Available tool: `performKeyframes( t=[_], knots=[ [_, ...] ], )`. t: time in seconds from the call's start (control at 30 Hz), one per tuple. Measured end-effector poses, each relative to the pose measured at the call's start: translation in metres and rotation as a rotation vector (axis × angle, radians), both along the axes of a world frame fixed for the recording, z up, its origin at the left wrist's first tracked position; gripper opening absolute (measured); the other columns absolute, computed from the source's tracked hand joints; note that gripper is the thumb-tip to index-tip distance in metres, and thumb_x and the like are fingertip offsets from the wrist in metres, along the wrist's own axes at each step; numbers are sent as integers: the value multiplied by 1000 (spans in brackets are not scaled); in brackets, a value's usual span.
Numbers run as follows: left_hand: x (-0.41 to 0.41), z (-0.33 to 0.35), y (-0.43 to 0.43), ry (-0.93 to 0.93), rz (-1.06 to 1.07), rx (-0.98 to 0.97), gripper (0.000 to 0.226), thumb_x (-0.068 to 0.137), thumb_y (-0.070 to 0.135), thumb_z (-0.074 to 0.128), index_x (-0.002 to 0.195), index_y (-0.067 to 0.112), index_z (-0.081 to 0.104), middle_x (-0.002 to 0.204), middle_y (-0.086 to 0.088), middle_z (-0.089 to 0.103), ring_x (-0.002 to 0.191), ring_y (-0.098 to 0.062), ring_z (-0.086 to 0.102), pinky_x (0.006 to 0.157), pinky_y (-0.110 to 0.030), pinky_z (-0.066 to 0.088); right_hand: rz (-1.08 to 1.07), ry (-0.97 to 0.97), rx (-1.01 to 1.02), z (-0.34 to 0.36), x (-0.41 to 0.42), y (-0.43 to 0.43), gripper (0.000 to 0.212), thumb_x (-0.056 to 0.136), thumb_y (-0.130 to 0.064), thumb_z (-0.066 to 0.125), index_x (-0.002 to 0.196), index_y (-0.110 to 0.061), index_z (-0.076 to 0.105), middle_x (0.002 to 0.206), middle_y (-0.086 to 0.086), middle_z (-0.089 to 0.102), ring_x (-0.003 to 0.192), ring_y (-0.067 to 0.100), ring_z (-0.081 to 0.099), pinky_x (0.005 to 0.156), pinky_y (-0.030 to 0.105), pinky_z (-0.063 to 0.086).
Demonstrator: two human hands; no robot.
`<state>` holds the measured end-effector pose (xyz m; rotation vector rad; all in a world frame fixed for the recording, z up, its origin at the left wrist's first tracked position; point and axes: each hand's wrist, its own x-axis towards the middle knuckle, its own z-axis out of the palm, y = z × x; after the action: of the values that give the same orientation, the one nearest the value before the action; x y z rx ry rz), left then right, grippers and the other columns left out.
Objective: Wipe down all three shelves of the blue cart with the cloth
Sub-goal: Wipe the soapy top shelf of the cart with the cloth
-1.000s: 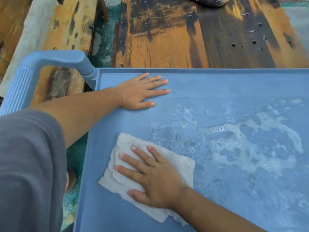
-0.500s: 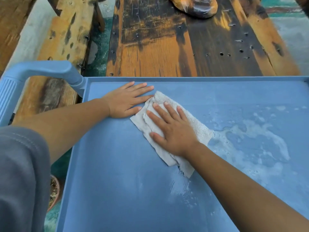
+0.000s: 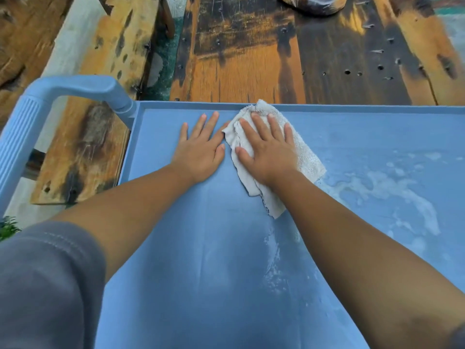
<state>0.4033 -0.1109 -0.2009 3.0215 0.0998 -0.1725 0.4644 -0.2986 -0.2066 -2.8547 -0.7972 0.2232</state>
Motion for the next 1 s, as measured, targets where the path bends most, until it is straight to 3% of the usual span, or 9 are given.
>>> performKeyframes(
  t=[0.13,0.4,0.6,0.77,0.9,1.0],
  knots=[
    [-14,-4,-22,-8,161,-19,56,102,45,17,156,34,10,168,3,-3,153,-21,-4,119,-61,1,-17,9,-10,3,-8,-2,69,95,-65,20,158,-41,3,169,-11,-4,155,24,-6,122,54,-7],
    [-15,-4,-19,3,150,-16,57,102,45,14,157,38,2,167,5,-5,153,-19,-7,120,-59,-1,-29,24,-39,3,-94,-46,73,92,-65,16,158,-39,-2,169,-7,-9,154,27,-10,121,58,-6],
    [-15,-4,-22,-46,168,-12,57,102,45,18,157,34,10,168,2,2,153,-22,1,119,-61,4,60,4,-23,4,-180,-102,75,94,-65,32,160,-35,12,169,-3,3,155,31,1,121,60,4],
    [-17,0,-36,2,260,-2,55,103,41,20,157,30,14,167,-2,6,152,-27,5,115,-67,9,151,3,-62,11,-217,-132,79,93,-69,35,160,-31,18,169,2,8,155,34,5,119,64,12],
    [-56,5,-74,-53,285,-47,55,103,35,30,155,18,24,165,-5,16,151,-29,13,116,-65,13,191,45,-91,19,-217,-136,83,92,-72,33,160,-30,15,169,2,3,154,35,-1,120,64,9],
    [-94,1,-96,-28,253,-54,56,102,39,29,156,22,21,166,-4,12,152,-30,9,117,-64,12,199,70,-123,18,-213,-136,85,91,-76,27,160,-32,6,169,0,-6,154,34,-9,120,63,2]
  ],
)
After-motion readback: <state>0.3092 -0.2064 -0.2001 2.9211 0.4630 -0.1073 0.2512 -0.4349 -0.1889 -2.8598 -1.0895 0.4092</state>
